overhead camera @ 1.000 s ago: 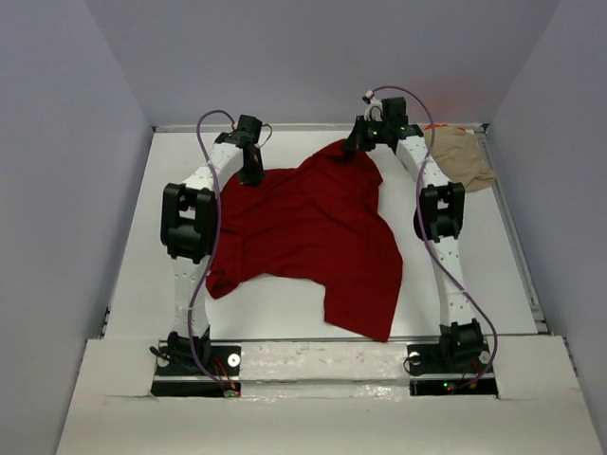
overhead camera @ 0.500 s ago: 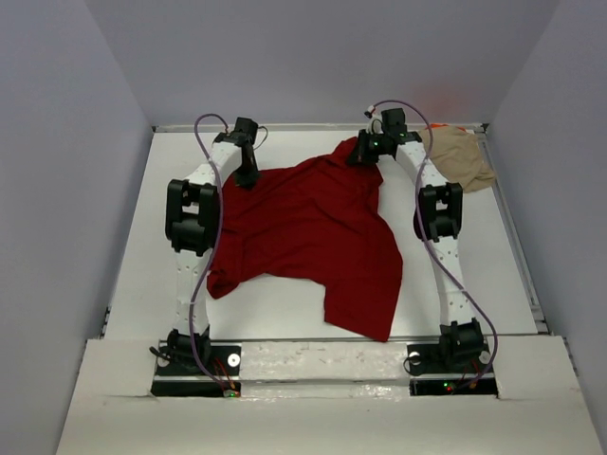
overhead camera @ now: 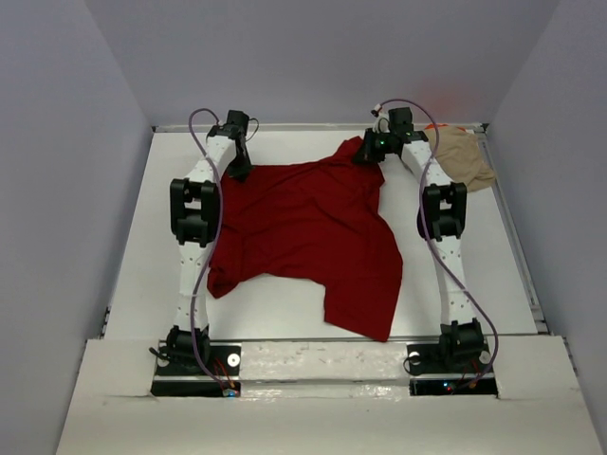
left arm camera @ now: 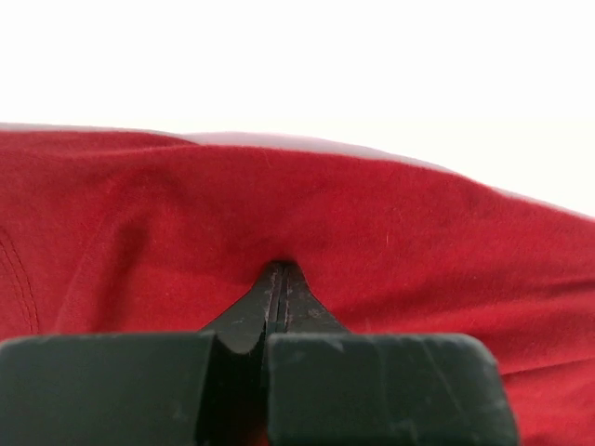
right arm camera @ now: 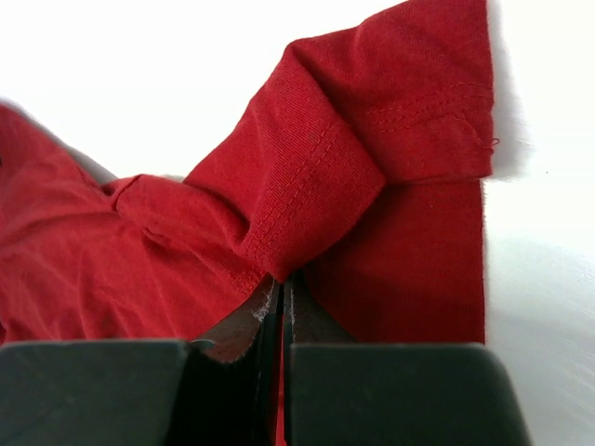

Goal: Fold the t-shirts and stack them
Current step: Flatten the tshirt out

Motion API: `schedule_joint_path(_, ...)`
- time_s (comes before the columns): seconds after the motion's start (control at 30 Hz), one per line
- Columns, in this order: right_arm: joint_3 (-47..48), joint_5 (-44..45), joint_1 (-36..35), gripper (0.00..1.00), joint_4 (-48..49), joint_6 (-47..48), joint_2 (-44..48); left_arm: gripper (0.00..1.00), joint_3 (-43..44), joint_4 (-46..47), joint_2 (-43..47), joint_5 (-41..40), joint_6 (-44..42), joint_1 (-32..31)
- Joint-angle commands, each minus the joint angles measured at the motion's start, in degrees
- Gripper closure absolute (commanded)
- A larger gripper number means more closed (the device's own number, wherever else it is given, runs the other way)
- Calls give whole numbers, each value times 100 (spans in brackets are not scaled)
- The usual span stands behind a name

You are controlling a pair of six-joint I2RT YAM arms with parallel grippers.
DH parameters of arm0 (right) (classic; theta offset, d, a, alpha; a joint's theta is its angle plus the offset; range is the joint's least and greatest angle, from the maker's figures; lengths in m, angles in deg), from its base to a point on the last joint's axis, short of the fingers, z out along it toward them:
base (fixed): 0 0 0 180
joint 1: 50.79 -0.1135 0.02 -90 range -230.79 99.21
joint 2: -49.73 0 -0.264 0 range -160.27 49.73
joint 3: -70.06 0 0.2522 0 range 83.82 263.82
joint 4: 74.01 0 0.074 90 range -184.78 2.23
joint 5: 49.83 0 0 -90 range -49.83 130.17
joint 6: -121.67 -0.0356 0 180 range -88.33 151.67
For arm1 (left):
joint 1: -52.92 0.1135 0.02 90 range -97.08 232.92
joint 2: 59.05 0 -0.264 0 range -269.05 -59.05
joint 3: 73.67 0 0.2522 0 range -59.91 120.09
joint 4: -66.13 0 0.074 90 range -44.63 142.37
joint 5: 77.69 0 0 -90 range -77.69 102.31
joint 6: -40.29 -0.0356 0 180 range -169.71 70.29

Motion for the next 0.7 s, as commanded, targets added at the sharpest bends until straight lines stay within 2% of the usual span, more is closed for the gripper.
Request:
schedule_joint_path(0.0,283,19,43,100,40,216,240,100,1037,-513,-610,52,-109,123)
schedule_joint_path(0.33,397,-15,105,100,66,261,188,100,1945,-303,-919,140,-302,203)
schedule_joint_path(0.67,424,-156,219,100,119,173,135,100,2114,-119,-937,597,-223,484)
